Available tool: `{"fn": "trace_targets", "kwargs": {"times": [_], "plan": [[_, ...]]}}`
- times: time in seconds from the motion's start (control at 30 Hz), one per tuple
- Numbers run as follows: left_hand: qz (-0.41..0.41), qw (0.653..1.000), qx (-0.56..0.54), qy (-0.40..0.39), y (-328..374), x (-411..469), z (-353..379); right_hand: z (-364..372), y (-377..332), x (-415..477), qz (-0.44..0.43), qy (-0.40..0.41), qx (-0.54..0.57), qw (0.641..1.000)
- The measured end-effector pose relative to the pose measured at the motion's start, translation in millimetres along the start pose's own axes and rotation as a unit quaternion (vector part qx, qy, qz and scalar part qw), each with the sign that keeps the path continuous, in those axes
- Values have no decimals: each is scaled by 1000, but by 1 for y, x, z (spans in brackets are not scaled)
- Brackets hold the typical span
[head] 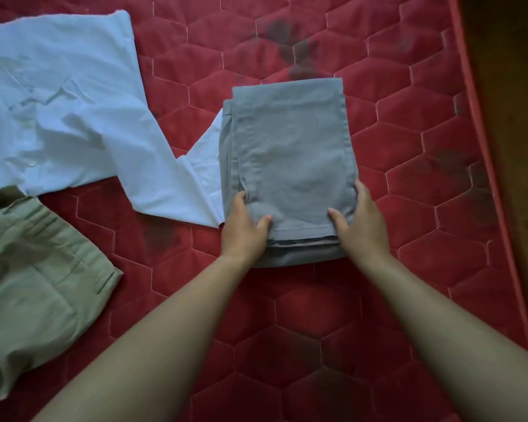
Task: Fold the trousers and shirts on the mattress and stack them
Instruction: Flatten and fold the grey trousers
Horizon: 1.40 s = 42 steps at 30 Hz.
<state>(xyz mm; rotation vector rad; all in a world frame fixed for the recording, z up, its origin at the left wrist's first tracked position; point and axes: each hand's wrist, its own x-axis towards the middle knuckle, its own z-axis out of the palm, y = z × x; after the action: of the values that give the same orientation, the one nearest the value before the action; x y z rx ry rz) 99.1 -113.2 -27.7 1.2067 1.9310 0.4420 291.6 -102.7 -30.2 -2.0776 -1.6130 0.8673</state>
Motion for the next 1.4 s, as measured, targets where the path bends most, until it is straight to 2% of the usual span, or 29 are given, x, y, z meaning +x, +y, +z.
{"fn": "trace_targets", "kwargs": {"times": [0.1, 0.17, 0.27, 0.33, 0.37, 0.43, 0.5, 0.53, 0.63, 0.7, 0.93, 1.07, 1.13, 1.23, 1.3, 1.4], "plan": [[44, 997, -44, 36, -8, -9, -7, 0, -2, 3, -19, 45, -18, 999], [40, 997, -50, 33, -18, -17, -10, 2, 0, -8, 20, 34, -46, 998], [7, 1000, 8, -25, -26, -27, -6, 6, 1, -21, 87, -33, -150, 984], [-10, 998, 69, -7, -19, -27, -5, 4, -9, -20, 85, 0, -183, 979], [3, 993, 114, 23, -13, -24, -6, 3, -16, -16, 65, 30, -178, 981], [83, 975, 191, 81, 2, -6, -6, 5, -32, -1, -31, 65, -164, 984], [181, 945, 256, 91, 18, 25, -3, 14, -42, 18, -132, 30, -194, 972], [210, 931, 287, 83, 24, 41, -1, 18, -43, 26, -154, 0, -216, 964], [201, 926, 315, 46, 20, 81, 10, 30, -11, 46, -101, -60, -261, 958], [194, 927, 321, 32, 3, 90, 20, 37, 12, 50, -79, -60, -242, 965], [236, 916, 309, 97, -15, 101, 29, 48, 26, 60, -132, 2, -180, 975], [226, 915, 325, 70, -11, 90, 26, 41, 20, 53, -130, -12, -204, 970], [270, 908, 320, 37, -18, 71, 19, 34, 15, 41, -182, -7, -246, 952], [395, 865, 309, -8, -48, 17, 7, 25, 18, 2, -318, -49, -173, 931], [399, 855, 332, -17, -73, -17, 1, 22, 32, -32, -353, -83, -178, 915], [341, 865, 367, -34, -88, -39, -2, 21, 50, -59, -319, -89, -245, 911]]}}
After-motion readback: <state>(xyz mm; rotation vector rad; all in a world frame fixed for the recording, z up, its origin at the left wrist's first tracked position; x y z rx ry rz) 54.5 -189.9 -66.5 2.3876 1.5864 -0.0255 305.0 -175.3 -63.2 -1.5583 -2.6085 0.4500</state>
